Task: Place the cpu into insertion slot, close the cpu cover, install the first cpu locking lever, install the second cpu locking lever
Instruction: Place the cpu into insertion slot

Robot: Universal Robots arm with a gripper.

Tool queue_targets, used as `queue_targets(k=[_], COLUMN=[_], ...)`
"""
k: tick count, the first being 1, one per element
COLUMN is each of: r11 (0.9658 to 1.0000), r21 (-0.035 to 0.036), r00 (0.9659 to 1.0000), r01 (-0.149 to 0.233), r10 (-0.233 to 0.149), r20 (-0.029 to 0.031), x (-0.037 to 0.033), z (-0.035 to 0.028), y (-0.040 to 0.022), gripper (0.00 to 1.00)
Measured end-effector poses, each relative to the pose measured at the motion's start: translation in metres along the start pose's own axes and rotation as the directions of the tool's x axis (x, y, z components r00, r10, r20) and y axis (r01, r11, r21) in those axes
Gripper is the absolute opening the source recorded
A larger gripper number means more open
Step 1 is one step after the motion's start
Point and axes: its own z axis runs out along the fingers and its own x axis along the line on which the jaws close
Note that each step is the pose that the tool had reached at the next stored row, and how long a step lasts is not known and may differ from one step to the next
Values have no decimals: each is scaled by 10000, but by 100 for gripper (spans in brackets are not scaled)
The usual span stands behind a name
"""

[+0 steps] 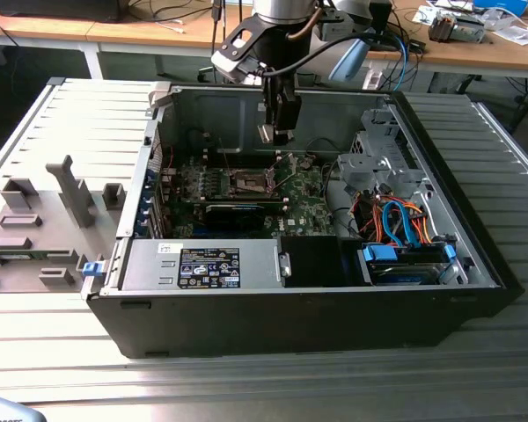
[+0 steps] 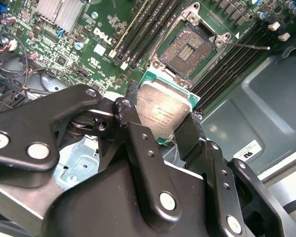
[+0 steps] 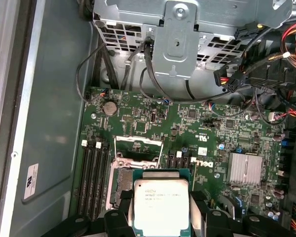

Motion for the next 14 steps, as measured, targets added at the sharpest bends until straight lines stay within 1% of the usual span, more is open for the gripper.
queue_targets(k=[14], r11=[9999], r21=[4], r00=[9999], r01=[-154], r10=[154], r20=[7], x=[0], z=[0], y=[0], gripper=[54])
